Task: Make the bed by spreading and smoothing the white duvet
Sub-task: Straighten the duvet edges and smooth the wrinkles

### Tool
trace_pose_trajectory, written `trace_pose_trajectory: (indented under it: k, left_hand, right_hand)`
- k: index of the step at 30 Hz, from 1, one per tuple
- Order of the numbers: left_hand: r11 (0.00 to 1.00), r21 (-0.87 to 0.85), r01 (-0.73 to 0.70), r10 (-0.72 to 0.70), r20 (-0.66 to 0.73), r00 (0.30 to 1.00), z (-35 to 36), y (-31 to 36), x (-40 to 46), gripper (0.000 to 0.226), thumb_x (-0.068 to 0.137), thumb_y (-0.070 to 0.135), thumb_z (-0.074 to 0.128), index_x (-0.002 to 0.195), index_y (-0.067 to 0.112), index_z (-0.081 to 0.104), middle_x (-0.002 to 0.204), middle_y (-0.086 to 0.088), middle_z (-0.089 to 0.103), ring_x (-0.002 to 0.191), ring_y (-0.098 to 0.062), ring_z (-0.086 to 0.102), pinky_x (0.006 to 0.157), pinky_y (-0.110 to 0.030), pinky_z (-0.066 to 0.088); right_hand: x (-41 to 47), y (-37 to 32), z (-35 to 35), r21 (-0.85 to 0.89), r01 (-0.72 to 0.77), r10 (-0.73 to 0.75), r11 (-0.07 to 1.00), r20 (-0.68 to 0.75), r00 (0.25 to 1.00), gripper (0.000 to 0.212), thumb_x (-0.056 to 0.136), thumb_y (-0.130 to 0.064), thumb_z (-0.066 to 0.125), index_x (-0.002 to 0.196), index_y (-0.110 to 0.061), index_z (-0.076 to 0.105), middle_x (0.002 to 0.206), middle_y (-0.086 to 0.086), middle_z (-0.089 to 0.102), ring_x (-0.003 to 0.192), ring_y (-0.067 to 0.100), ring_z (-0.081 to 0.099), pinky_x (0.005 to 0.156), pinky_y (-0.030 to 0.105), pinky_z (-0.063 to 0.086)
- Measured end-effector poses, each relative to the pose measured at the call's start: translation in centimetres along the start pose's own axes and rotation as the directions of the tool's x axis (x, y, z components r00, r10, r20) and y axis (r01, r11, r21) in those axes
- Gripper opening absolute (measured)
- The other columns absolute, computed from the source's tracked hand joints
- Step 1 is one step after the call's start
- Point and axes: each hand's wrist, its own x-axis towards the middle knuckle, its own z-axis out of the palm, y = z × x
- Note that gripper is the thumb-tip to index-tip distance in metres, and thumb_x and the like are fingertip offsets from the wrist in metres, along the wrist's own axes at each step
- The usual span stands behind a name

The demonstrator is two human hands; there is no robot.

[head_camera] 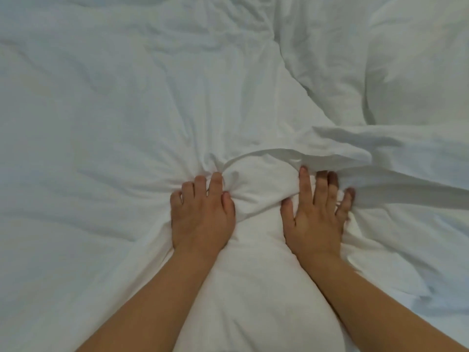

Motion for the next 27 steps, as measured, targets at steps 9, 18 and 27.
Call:
trace_pose_trajectory:
  k: [9, 18, 27]
  left_hand:
    - [1.000, -0.006, 0.027, -0.027, -0.014, 1.000, -0.5, 0.2, 0.0, 0.045, 0.093, 0.035, 0.043, 0.133, 0.018, 0.054, 0.117, -0.009, 0.057, 0.102, -0.032, 0.050, 0.091, -0.047, 0.037]
    - [0.953, -0.250, -0.168, 0.245, 0.320, 0.915, -3.9, 0.2, 1.8, 0.092, 0.077, 0.079, 0.035, 0.153, 0.039, 0.001, 0.153, -0.009, 0.023, 0.138, -0.027, 0.026, 0.109, -0.051, 0.024]
    - [0.862, -0.505, 0.053, 0.166, 0.379, 0.910, -5.3, -1.0, 8.4, 0.024, 0.095, 0.042, 0.052, 0.083, 0.022, 0.049, 0.081, 0.003, 0.052, 0.076, -0.020, 0.052, 0.065, -0.035, 0.042]
  right_hand:
    - [0.1, -0.1, 0.0, 0.059, -0.032, 0.031, 0.998, 0.016, 0.999, 0.070, 0.091, -0.044, 0.032, 0.155, -0.020, 0.021, 0.157, 0.014, 0.025, 0.148, 0.032, 0.015, 0.118, 0.058, 0.000]
    - [0.4, 0.1, 0.9, 0.160, -0.073, 0.081, 0.984, -0.044, 0.996, 0.070, 0.085, -0.042, 0.038, 0.150, -0.016, 0.034, 0.152, 0.013, 0.035, 0.146, 0.032, 0.022, 0.118, 0.057, 0.006]
    - [0.6, 0.0, 1.1, 0.158, -0.075, 0.087, 0.985, -0.068, 0.994, 0.075, 0.084, -0.048, 0.042, 0.150, -0.014, 0.031, 0.151, 0.013, 0.038, 0.144, 0.033, 0.025, 0.118, 0.057, 0.006]
